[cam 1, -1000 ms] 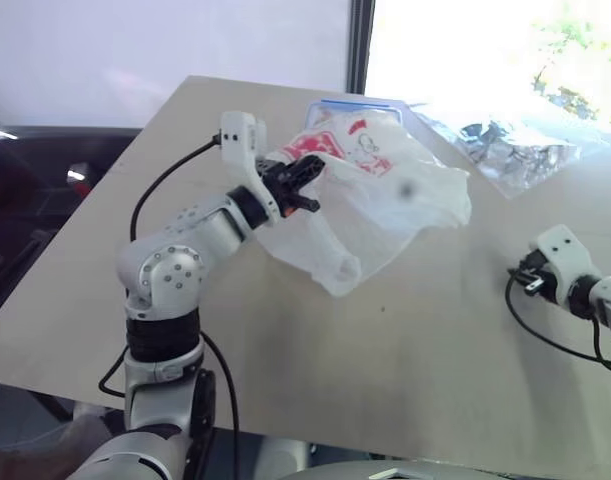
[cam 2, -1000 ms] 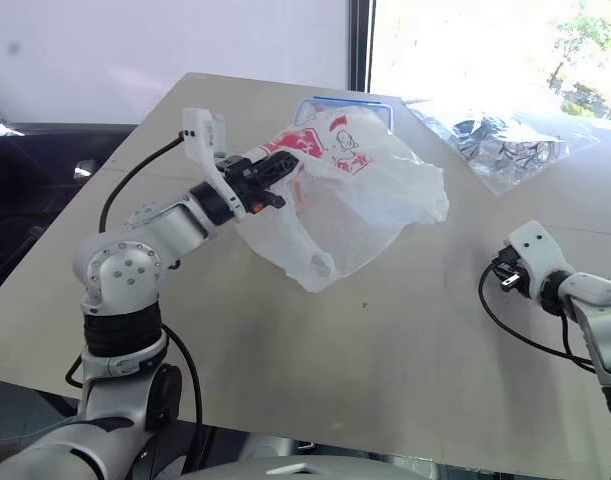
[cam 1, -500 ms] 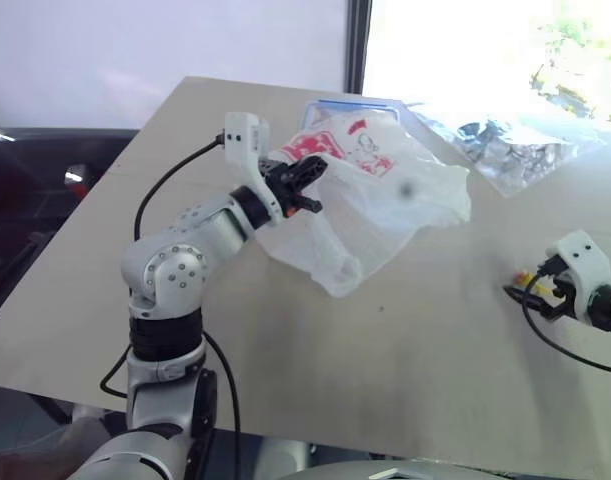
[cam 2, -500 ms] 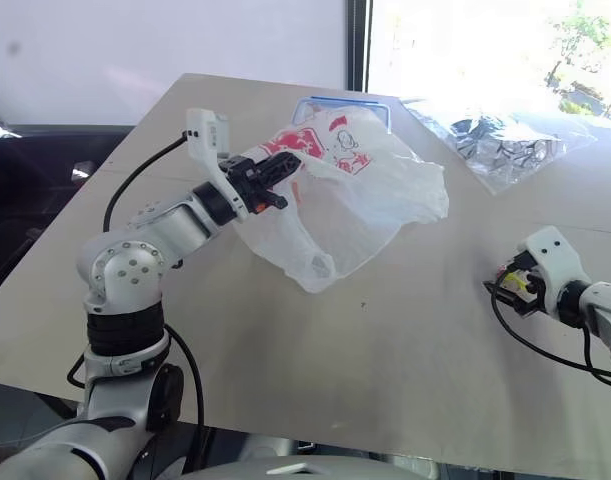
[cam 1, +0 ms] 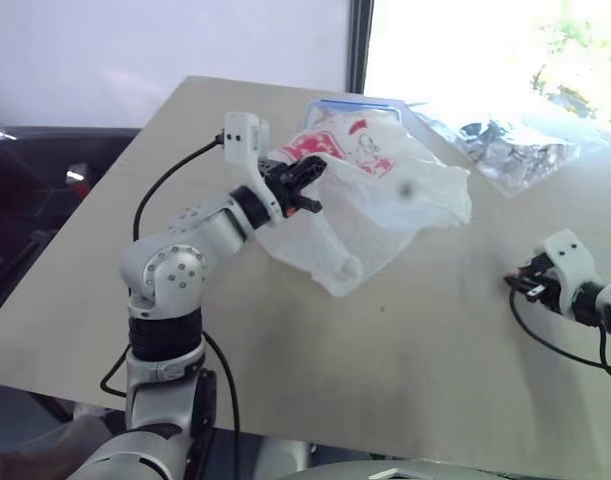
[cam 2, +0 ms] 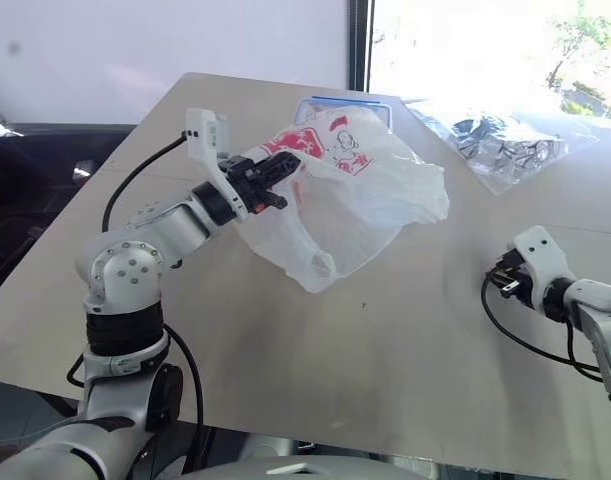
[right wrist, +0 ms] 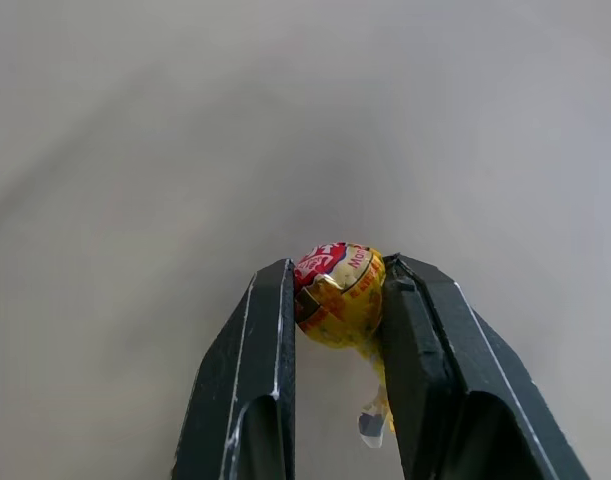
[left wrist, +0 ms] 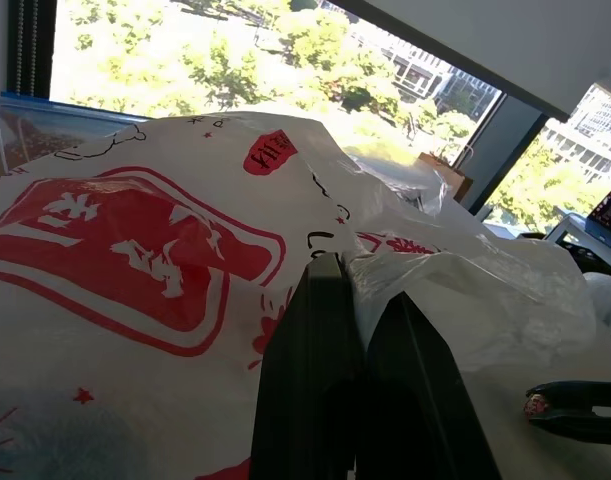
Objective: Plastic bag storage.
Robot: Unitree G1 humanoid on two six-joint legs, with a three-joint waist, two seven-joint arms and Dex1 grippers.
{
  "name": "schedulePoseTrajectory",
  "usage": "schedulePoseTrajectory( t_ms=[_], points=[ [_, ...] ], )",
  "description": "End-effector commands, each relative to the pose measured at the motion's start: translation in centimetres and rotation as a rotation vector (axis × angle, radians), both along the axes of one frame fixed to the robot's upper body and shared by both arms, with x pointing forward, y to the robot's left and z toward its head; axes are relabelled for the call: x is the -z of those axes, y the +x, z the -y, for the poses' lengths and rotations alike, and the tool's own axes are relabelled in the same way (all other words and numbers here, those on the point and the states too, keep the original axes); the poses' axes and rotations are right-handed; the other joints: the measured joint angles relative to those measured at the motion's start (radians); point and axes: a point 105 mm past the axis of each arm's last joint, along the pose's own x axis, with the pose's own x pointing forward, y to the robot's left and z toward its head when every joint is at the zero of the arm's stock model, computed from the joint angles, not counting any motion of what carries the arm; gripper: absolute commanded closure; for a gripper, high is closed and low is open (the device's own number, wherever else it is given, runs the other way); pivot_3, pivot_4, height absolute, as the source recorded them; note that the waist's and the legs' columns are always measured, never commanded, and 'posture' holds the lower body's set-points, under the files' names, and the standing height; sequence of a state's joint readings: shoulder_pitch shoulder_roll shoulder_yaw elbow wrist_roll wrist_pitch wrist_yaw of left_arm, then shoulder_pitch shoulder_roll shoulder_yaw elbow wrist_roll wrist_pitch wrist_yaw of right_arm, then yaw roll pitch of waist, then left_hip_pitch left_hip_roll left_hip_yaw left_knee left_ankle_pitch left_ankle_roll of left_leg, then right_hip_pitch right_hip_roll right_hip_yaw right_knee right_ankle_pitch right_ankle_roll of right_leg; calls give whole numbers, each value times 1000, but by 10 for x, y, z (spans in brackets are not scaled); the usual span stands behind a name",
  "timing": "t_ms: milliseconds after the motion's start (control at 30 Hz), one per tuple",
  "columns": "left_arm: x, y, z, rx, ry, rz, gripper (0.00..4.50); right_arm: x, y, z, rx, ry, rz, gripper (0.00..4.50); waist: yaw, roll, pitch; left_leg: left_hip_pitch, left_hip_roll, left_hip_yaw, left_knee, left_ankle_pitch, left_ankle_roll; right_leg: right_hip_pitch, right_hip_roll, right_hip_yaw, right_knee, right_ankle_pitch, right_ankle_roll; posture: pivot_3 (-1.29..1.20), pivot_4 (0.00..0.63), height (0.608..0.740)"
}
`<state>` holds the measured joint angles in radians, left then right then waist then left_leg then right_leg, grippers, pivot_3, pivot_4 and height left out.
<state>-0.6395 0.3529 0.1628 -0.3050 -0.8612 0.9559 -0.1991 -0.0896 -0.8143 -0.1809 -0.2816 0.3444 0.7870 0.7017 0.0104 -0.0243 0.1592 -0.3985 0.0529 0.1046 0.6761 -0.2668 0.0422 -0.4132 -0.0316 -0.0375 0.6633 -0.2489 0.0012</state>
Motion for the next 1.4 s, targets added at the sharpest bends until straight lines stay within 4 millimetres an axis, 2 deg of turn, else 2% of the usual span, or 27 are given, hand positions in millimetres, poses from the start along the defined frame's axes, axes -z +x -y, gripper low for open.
schedulePoseTrajectory(
  t_ms=[33, 167, 233, 300, 367, 400, 467, 567, 633, 733, 833, 1000, 1167, 1400],
  points=[
    [-17, -6, 1, 9, 0, 71, 4500, -35, -13, -70, -276, 109, 64, 3826, -4, 0, 0, 0, 0, 0, 0, 0, 0, 0, 0, 0, 0, 0, 0, 0, 150, 740],
    [-20, -7, -2, 11, -1, 78, 4500, -59, -5, -135, -407, 218, 153, 3826, -15, 0, 0, 1, 1, 0, 0, 0, 0, 0, 1, 0, 1, 0, 0, 0, 150, 740],
    [-22, -8, -3, 25, -3, 80, 4500, -67, 15, -169, -416, 267, 193, 3826, -24, 0, 0, 1, 1, 0, 0, 0, -1, 0, 1, 0, 1, 0, 0, 0, 150, 740],
    [-24, -11, -2, 47, -1, 88, 4500, -72, 46, -201, -398, 238, 262, 3826, -26, 0, 0, 1, 0, 0, 0, 0, -1, -1, 0, 0, 1, 0, 0, 0, 150, 740],
    [-27, -15, -3, 64, 5, 100, 4500, -76, 83, -221, -315, 257, 306, 3826, -25, 0, 0, 0, 0, 0, 0, 1, -1, -2, 0, 0, 2, 0, 0, 0, 150, 740],
    [-29, -17, -4, 70, 6, 106, 4500, -73, 94, -234, -332, 221, 322, 3026, -18, 0, 1, 0, 0, 0, 0, 1, -1, -2, 0, 0, 2, 0, -1, 0, 150, 740],
    [-32, -18, -6, 64, 10, 116, 4500, -78, 110, -254, -343, 180, 386, 2378, -16, -1, 1, -2, -1, -1, 0, 1, -1, -2, -1, -2, 2, 0, -1, 0, 150, 740],
    [-34, -18, -12, 31, 8, 122, 4500, -93, 120, -265, -347, 126, 487, 992, -19, -1, 1, -4, -3, -1, -2, 0, -1, -3, -3, -2, -1, 1, 0, 0, 150, 740],
    [-30, -17, -17, -5, 0, 111, 4500, -98, 105, -262, -428, 151, 490, 992, -17, -1, 1, -6, -5, -3, -3, 0, -1, -4, -5, -3, -1, 1, 0, 0, 150, 740],
    [-25, -15, -23, -38, -5, 93, 4500, -104, 74, -246, -527, 177, 490, 992, -12, -1, 1, -8, -6, -8, -4, 0, -1, -4, -7, -6, -1, 1, 0, 0, 150, 740],
    [-23, -11, -26, -60, -7, 85, 4500, -117, 31, -225, -623, 228, 477, 992, -11, 0, 1, -14, -6, -13, -3, 0, -1, -9, -6, -9, 0, 0, 0, 0, 150, 740],
    [-22, -1, -25, -72, -9, 74, 4500, -121, -9, -189, -629, 156, 444, 992, -14, 0, 1, -15, -6, -14, -1, 2, -3, -10, -5, -9, 1, 0, 0, 0, 150, 740],
    [-24, 3, -19, -40, -7, 79, 4500, -129, -14, -165, -509, 100, 483, 992, -19, 0, 1, -11, -6, -15, 0, 2, -2, -6, -3, -8, 2, 0, 0, 0, 150, 740],
    [-28, 6, -19, -30, 2, 93, 4500, -137, 11, -126, -235, -35, 548, 992, -18, 0, 1, -14, -6, -15, 2, 2, -2, -6, -3, -8, 1, 0, 0, 0, 150, 740]
  ],
)
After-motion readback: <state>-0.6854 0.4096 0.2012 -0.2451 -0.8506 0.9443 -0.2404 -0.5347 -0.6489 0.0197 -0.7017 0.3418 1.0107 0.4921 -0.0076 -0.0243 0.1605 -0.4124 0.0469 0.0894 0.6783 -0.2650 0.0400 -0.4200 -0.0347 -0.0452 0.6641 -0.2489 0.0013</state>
